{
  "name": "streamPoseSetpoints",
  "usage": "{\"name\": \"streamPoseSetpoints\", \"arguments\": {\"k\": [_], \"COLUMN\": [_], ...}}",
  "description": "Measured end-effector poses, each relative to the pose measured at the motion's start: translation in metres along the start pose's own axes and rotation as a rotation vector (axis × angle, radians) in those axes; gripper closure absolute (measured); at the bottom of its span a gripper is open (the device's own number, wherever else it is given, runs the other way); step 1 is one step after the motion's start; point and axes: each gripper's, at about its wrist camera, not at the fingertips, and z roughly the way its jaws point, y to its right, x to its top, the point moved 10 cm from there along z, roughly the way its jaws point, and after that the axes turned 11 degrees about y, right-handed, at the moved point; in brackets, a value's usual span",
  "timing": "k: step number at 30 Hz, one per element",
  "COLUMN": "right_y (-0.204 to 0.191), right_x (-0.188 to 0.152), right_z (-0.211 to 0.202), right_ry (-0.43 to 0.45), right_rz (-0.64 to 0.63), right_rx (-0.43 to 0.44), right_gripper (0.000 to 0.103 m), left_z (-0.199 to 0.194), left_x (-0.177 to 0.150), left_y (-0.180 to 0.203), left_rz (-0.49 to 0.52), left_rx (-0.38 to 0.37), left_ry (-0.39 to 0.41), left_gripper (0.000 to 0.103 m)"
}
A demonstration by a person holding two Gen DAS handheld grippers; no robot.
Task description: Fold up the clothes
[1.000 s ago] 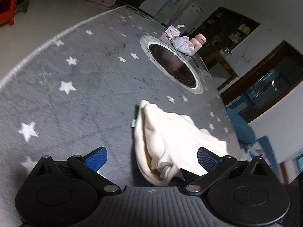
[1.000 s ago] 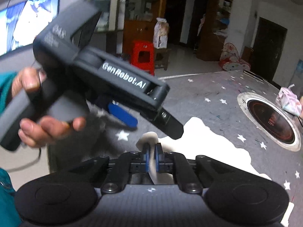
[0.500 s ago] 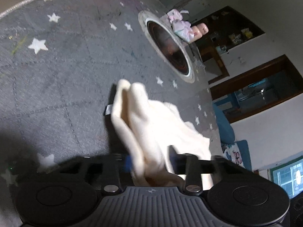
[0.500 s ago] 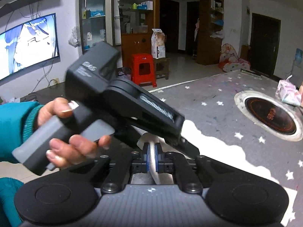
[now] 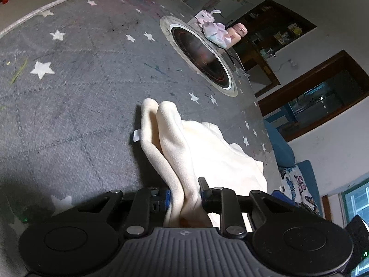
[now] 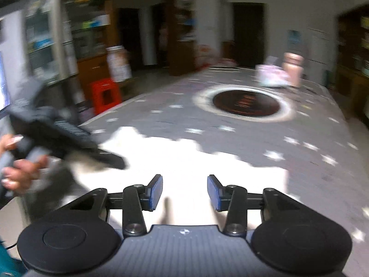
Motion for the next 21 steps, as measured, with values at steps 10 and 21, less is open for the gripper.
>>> {"name": "streamPoseSetpoints", "arguments": {"k": [10, 21], "right_y": [0.088, 0.082], "right_x": [-0.024, -0.03], "right_z": [0.007, 0.026], "right_ry": [-0.028, -0.028], "right_rz": [0.251, 0.335], "right_rx": [-0.146, -0.093], "right_gripper": [0.052, 0.077], "left_z": [0.001, 0.005], "left_x": [0.0, 0.003], "left_y": [0.005, 0.008], "left_rz": [0.064, 0.099], "left_rx": [0.03, 0.056], "left_ry": [0.007, 0.011], "left_gripper": [0.078, 0.079]}}
